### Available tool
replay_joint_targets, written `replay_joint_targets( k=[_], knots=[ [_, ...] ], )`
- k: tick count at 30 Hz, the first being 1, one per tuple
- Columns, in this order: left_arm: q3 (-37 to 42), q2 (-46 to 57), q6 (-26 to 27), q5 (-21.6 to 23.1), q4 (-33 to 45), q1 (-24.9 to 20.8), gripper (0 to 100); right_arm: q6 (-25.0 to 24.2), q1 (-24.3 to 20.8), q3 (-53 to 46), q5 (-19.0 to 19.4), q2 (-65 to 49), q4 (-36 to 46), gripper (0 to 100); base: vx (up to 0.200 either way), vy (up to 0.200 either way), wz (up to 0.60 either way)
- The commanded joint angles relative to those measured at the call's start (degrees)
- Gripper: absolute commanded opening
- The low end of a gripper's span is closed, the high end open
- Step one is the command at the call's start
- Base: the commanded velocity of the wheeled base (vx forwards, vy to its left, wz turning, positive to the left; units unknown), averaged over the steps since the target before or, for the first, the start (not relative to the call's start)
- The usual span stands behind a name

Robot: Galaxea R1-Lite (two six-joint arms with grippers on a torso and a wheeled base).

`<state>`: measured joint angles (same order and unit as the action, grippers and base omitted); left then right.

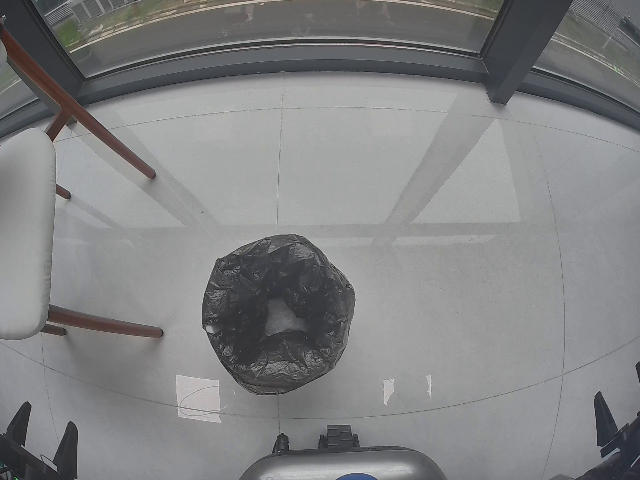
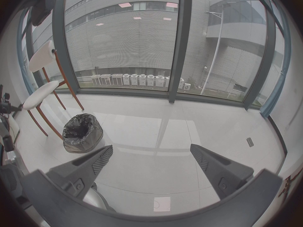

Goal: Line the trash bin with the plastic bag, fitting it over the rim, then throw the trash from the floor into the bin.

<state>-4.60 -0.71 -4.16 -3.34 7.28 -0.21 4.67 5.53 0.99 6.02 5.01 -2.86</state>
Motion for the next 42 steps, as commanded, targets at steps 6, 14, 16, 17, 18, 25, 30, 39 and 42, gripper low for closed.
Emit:
replay_joint_targets(
  k=[6, 14, 16, 17, 18, 25, 30, 39, 42],
  knots=[
    [0.0, 0.7, 0.2, 1.1, -0.2, 0.0, 100, -2.7, -12.3, -0.8, 1.2, 4.9, 1.1, 100, 0.0, 0.0, 0.0],
    [0.0, 0.7, 0.3, 1.1, -0.2, 0.0, 100, -3.4, -22.8, -1.0, -6.0, -5.0, 3.0, 100, 0.0, 0.0, 0.0],
    [0.1, 0.7, 0.2, 1.0, -0.2, 0.0, 100, -3.4, -22.8, -1.0, -6.3, -5.0, 3.0, 100, 0.0, 0.0, 0.0],
    [0.1, 0.7, 0.2, 1.0, -0.2, 0.0, 100, -3.4, -22.8, -1.0, -6.1, -5.0, 3.0, 100, 0.0, 0.0, 0.0],
    [0.1, 0.7, 0.2, 1.0, -0.2, 0.0, 100, -3.4, -22.8, -1.0, -6.1, -5.0, 3.0, 100, 0.0, 0.0, 0.0],
    [-0.1, 0.7, 0.0, 3.0, -0.2, -0.1, 100, -3.4, -19.4, -1.0, -5.8, 0.1, 3.0, 100, 0.0, 0.0, 0.0],
    [-0.1, 0.7, 0.1, 3.0, -0.2, 0.0, 100, -3.1, -9.8, -1.0, -5.7, 0.1, 3.3, 100, 0.0, 0.0, 0.0],
    [0.0, 0.7, 0.1, 2.5, -0.2, 0.0, 100, -3.4, -5.4, -1.0, -5.7, -5.0, 2.9, 100, 0.0, 0.0, 0.0],
    [0.0, 0.7, -0.1, 2.8, -0.2, 0.0, 100, -3.4, -5.4, -1.0, -5.8, -5.0, 2.9, 100, 0.0, 0.0, 0.0]
  ],
)
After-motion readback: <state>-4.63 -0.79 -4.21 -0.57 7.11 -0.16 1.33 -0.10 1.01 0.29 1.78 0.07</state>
